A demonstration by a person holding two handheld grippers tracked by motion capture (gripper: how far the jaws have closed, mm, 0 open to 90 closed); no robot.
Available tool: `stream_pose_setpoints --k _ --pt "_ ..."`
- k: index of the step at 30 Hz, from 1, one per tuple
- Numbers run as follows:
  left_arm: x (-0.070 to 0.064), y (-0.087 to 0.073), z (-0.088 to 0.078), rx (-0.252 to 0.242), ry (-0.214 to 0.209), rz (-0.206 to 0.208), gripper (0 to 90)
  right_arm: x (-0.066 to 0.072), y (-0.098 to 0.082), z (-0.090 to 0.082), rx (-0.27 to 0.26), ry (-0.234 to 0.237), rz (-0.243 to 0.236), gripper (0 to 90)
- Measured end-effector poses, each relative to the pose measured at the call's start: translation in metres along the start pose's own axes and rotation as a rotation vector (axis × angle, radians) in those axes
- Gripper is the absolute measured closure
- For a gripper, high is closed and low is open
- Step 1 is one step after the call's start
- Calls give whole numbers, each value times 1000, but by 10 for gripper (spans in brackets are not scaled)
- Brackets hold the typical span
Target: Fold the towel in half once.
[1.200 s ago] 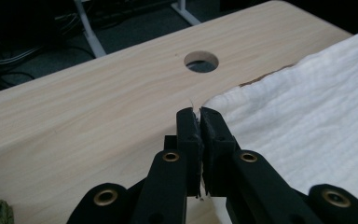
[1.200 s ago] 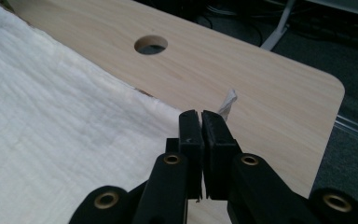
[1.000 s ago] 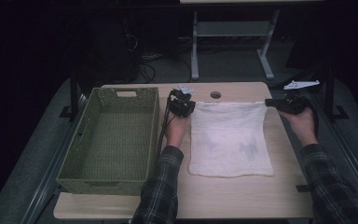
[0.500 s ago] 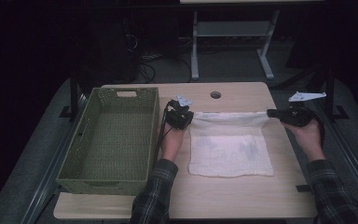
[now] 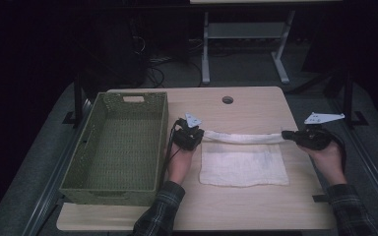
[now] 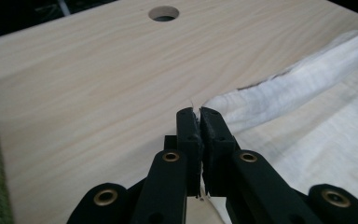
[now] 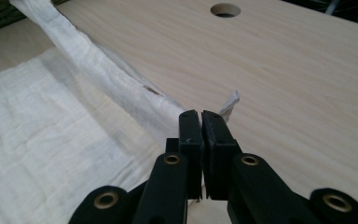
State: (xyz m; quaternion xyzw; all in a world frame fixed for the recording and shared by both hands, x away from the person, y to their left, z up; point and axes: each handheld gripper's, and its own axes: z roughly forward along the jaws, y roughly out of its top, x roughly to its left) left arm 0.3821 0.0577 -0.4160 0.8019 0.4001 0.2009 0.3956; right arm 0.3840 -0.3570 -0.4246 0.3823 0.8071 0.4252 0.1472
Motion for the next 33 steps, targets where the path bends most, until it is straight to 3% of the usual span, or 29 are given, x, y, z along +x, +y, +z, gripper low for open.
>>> stream_pose_setpoints --k 4,8,12,18,29,33 --pt "-6 -7 -7 -11 -30 -18 867 8 -8 -4 10 12 2 872" --pt "-16 -14 -13 1 -40 8 866 16 -16 -11 9 17 7 872" --pt "-22 -18 -22 0 -19 26 866 23 -26 -21 3 19 18 872" --pt "-29 -23 -33 -8 -18 39 867 27 -36 -34 -12 33 34 872" --pt "-43 -42 -44 29 -21 68 866 43 -48 -42 12 52 16 872" --pt "-42 -49 -47 38 -31 55 866 50 -56 -45 20 71 16 872"
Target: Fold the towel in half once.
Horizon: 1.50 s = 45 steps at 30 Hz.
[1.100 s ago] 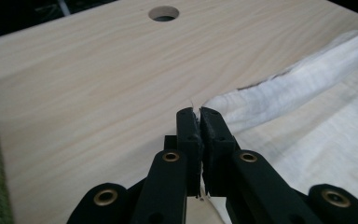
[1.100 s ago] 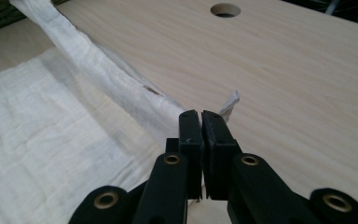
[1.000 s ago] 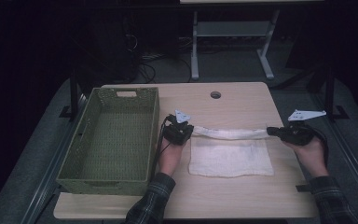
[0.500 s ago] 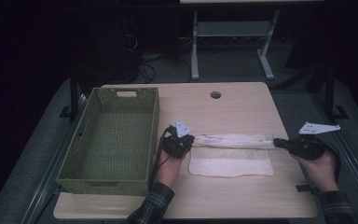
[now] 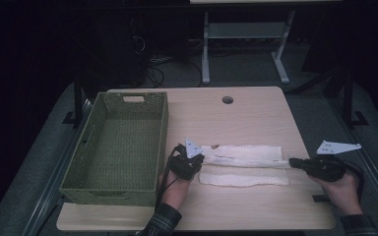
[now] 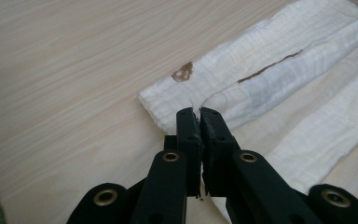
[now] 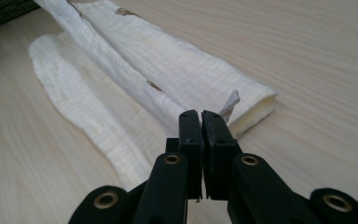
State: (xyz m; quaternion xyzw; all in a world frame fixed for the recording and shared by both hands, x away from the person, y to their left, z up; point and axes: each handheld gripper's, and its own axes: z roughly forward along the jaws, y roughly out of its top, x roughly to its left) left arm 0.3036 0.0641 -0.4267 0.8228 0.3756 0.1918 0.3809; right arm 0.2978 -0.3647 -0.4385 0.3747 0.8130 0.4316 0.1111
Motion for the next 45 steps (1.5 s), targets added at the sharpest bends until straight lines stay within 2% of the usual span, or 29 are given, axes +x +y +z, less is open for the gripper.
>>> stream_pose_setpoints --k 10,13,15,18,20,21,22,23,24,26,29,30,32,35,38,40,45 --pt "-9 -12 -1 57 -39 11 864 6 -16 2 58 21 0 870" --pt "-10 -18 2 87 -60 4 862 8 -22 3 87 34 6 865" --pt "-13 -23 5 133 -77 20 861 9 -25 5 107 41 14 863" --pt "-14 -25 6 148 -83 18 855 10 -28 7 136 45 18 856" --pt "-14 -26 5 142 -78 14 785 11 -30 7 144 56 26 825" --pt "-12 -25 3 137 -79 13 760 11 -30 2 136 58 30 770" --pt "-12 -25 2 121 -92 -1 760 11 -30 2 136 58 30 770" --pt "-14 -21 -1 98 -95 -1 719 10 -28 -5 100 53 28 754" --pt "-14 -21 -1 98 -95 -1 709 10 -28 -5 100 53 28 754" --pt "-15 -17 -4 68 -88 10 696 11 -22 -14 55 30 17 752" --pt "-12 -9 -8 41 -90 13 675 11 -17 -16 34 34 12 754" --pt "-9 -5 -7 22 -87 3 665 8 -12 -12 29 23 -4 754" --pt "-7 -2 -6 10 -86 -5 661 7 -11 -10 27 21 -8 754" --pt "-4 5 2 -4 -58 18 636 1 -3 -3 23 15 -8 750" --pt "2 8 15 -5 -42 19 616 -5 1 4 12 11 -3 741" --pt "6 10 23 2 -45 12 595 -9 4 14 37 -5 -13 724" --pt "16 15 34 -7 -71 -12 585 -16 12 26 45 -20 -23 699"
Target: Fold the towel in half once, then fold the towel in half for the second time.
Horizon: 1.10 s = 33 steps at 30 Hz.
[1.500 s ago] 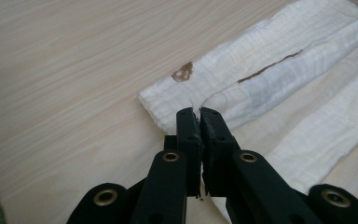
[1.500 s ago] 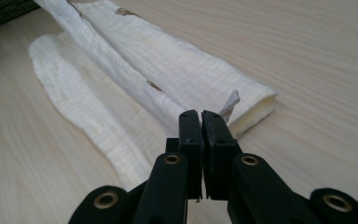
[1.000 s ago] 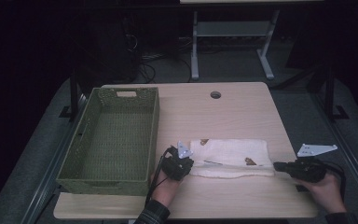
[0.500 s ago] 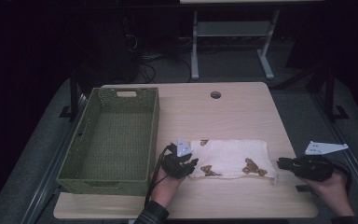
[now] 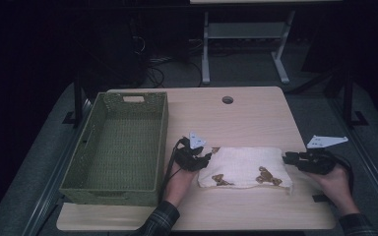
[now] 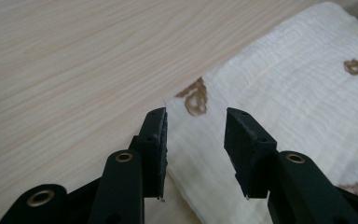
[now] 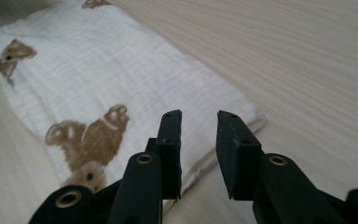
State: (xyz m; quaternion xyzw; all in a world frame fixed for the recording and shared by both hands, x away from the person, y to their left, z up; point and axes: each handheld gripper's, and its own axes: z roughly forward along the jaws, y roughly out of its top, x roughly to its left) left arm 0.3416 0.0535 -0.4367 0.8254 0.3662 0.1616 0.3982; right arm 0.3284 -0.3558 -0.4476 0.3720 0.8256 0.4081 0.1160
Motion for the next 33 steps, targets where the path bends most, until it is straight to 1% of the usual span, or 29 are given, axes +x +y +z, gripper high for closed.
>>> stream_pose_setpoints --k 1,2,4,6,8,9,11,12,13,14,15,16,17,19,20,21,23,24,28,29,30,33 --pt "0 0 0 0 0 0 579 0 0 0 0 0 0 699" --pt "3 2 3 2 -14 -14 579 -2 2 2 -4 -3 -1 699" --pt "8 4 8 7 -24 -31 568 -6 5 6 -6 -8 5 699" --pt "13 5 12 4 -17 -40 567 -11 7 9 -9 -12 10 699" --pt "18 6 19 21 -14 -58 567 -17 9 14 -12 -18 17 701" --pt "20 7 21 24 -11 -60 567 -23 11 18 -13 -28 28 706" --pt "23 8 25 27 -3 -62 567 -25 11 20 -11 -29 34 706" --pt "25 9 28 34 2 -69 567 -27 12 22 -6 -34 41 707" --pt "27 8 29 31 6 -69 565 -31 11 25 -3 -39 44 709" --pt "30 7 32 28 12 -81 565 -36 11 29 -1 -39 53 709" --pt "30 7 32 28 12 -81 565 -36 11 29 -1 -39 53 709" --pt "31 7 34 32 13 -84 564 -40 12 32 0 -38 61 709" --pt "32 6 35 37 17 -83 564 -40 12 32 0 -38 61 709" --pt "33 5 36 44 23 -81 560 -44 12 38 7 -29 71 709" --pt "33 5 37 44 31 -79 560 -44 12 40 17 -30 74 709" --pt "34 5 37 44 34 -77 560 -45 12 43 26 -36 74 709" --pt "35 5 38 43 36 -76 560 -45 11 48 45 -33 78 715" --pt "35 5 39 50 33 -74 560 -44 11 51 53 -38 71 726" --pt "35 7 43 60 27 -63 561 -40 10 50 55 -47 52 768" --pt "35 7 44 68 31 -56 561 -40 10 51 51 -49 42 776" --pt "35 7 45 79 34 -44 564 -39 10 51 55 -52 42 785" --pt "35 6 48 100 40 -29 578 -40 10 51 53 -52 36 804"
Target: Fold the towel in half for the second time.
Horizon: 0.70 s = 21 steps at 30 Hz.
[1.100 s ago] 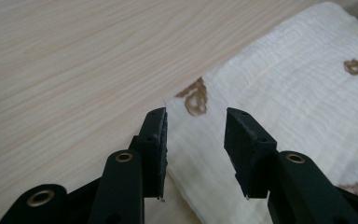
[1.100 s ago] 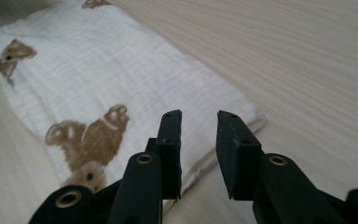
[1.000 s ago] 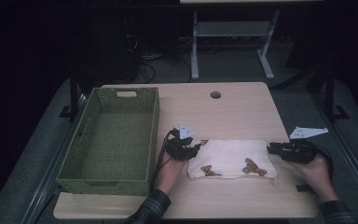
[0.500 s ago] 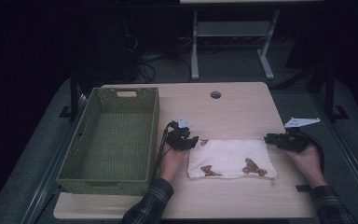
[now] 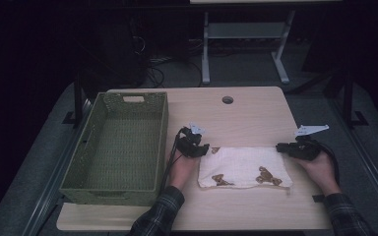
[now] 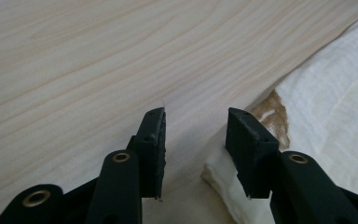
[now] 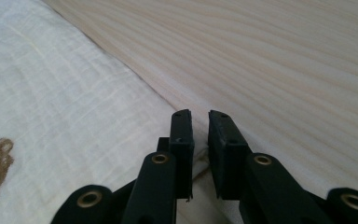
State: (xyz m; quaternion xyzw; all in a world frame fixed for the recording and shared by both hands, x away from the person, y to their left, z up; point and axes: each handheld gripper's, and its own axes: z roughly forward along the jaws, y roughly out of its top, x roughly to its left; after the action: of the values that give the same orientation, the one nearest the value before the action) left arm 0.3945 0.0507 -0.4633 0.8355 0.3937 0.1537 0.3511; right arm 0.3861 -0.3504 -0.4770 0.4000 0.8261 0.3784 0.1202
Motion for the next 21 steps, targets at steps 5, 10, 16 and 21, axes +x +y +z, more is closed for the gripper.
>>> stream_pose_setpoints --k 5,10,16,21 --pt "-1 -1 2 25 3 16 588 2 0 0 3 4 10 833" --pt "-5 0 -1 55 3 26 583 2 1 0 9 -11 -13 849" --pt "-5 4 -11 25 -16 5 576 2 1 0 8 -14 -18 850" --pt "-6 2 -6 53 -17 23 581 2 1 0 6 -14 -19 852"
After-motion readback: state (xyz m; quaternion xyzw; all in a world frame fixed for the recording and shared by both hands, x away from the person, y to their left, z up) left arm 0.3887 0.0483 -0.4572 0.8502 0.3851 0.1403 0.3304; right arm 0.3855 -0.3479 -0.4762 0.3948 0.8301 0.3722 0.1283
